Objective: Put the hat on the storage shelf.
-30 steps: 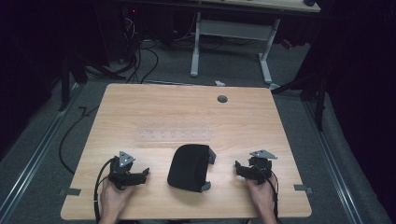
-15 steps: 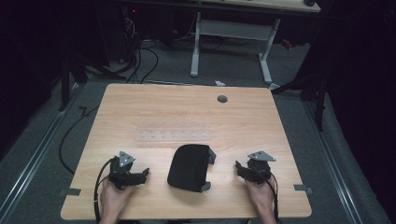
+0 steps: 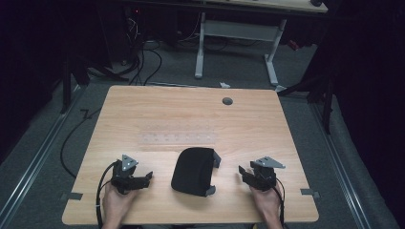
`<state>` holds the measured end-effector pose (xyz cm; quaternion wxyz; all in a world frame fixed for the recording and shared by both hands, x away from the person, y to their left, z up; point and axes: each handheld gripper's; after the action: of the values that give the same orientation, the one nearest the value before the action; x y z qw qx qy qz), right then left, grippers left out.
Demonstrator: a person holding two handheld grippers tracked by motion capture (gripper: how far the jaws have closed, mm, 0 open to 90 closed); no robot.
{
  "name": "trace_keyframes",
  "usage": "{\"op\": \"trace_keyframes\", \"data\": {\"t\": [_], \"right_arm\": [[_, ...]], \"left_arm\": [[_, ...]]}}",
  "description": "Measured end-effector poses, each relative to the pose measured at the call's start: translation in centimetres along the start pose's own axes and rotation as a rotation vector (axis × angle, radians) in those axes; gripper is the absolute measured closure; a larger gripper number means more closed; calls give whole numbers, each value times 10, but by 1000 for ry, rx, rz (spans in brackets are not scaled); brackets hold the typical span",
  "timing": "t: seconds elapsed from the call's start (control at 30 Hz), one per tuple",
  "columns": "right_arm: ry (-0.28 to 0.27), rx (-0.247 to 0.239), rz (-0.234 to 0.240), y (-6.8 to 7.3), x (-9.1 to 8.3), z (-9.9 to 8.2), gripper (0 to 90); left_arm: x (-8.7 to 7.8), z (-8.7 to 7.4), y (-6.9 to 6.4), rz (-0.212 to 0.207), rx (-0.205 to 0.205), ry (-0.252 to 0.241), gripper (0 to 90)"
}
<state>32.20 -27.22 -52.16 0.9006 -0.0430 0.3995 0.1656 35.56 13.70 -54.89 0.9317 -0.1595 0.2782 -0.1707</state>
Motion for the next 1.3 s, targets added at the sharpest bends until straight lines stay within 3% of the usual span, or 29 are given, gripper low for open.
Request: {"op": "trace_keyframes", "data": {"t": [0.17,0.47,0.83,1.3], "right_arm": [[-20,-8,71,4,-7,-1,475],[-59,-41,149,17,-15,5,468],[-53,-95,226,35,-3,19,457],[-51,-120,261,47,11,40,435]], "left_arm": [[0,0,0,1,-1,-1,138],[0,0,0,2,-2,-2,142],[0,0,0,2,-2,-3,144],[0,0,0,2,-2,-3,144]]}}
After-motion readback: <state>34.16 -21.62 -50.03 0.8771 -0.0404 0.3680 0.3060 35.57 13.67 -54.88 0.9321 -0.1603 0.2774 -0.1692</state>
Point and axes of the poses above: each handheld gripper's, and its own axes: x roughly forward along the jaws, z roughly out of its top, y roughly to its left, and after that the axes turned 7 degrees about y, right-handed
